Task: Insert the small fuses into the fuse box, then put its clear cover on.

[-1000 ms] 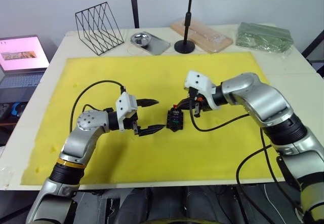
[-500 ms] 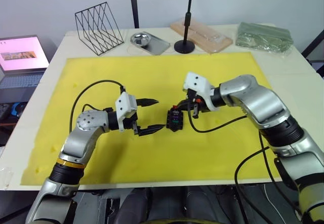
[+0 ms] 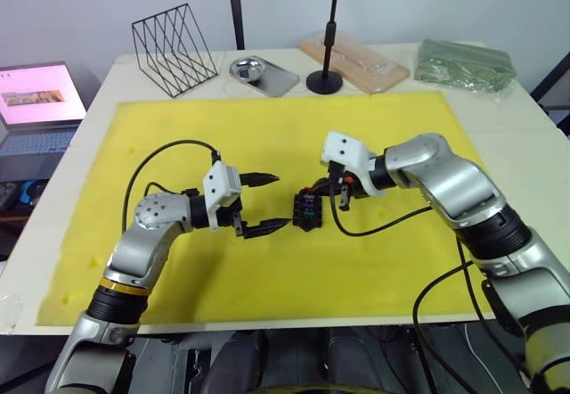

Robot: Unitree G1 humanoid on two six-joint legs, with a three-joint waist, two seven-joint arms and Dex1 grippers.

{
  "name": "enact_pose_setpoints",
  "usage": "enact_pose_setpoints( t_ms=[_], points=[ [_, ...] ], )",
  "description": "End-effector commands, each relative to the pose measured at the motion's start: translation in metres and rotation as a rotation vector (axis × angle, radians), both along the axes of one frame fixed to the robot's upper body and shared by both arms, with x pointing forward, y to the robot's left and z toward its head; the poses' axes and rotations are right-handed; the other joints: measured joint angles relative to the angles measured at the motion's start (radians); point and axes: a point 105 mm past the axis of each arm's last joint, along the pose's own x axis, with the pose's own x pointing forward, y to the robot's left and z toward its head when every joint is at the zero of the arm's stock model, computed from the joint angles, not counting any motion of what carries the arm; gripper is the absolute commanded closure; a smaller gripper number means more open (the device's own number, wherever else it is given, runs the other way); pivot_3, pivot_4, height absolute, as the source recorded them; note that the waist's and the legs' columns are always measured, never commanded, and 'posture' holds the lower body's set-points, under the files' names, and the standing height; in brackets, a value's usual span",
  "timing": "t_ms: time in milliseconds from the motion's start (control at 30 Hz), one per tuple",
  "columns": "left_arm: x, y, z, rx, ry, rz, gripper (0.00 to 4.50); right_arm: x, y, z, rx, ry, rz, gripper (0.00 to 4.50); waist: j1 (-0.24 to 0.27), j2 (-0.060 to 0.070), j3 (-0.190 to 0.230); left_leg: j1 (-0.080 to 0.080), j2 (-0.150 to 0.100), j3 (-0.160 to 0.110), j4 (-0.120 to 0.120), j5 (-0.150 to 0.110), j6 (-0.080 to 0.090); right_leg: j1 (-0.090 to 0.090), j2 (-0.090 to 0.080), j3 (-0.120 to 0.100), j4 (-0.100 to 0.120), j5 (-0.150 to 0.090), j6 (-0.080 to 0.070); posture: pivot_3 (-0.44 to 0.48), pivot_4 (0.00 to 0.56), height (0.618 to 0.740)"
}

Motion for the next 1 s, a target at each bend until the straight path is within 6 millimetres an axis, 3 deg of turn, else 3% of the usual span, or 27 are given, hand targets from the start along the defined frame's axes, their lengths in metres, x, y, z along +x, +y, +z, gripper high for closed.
enact_pose_setpoints(
  t_ms=[33,500,1000],
  points=[
    [0.003,0.005,0.010,0.000,-0.051,0.013,0.00,0.000,0.000,0.000,-0.012,-0.016,0.018,4.47,0.000,0.000,0.000,0.000,0.000,0.000,0.000,0.000,0.000,0.000,0.000,0.000,0.000,0.000,0.000,0.000,0.150,0.740],
    [0.004,0.007,0.007,0.002,-0.055,0.018,0.00,0.002,0.001,0.003,-0.004,-0.025,0.033,4.47,0.000,0.000,0.000,0.000,0.000,0.000,0.000,0.000,0.000,0.000,0.000,0.000,0.000,0.000,0.000,0.000,0.150,0.740],
    [0.005,0.007,0.008,0.008,-0.064,0.012,0.00,-0.003,0.008,0.030,0.000,-0.042,0.105,4.47,-0.003,0.000,0.000,0.000,0.000,0.000,0.000,0.000,0.000,0.000,0.000,0.000,0.000,0.000,0.000,0.000,0.150,0.740]
  ],
)
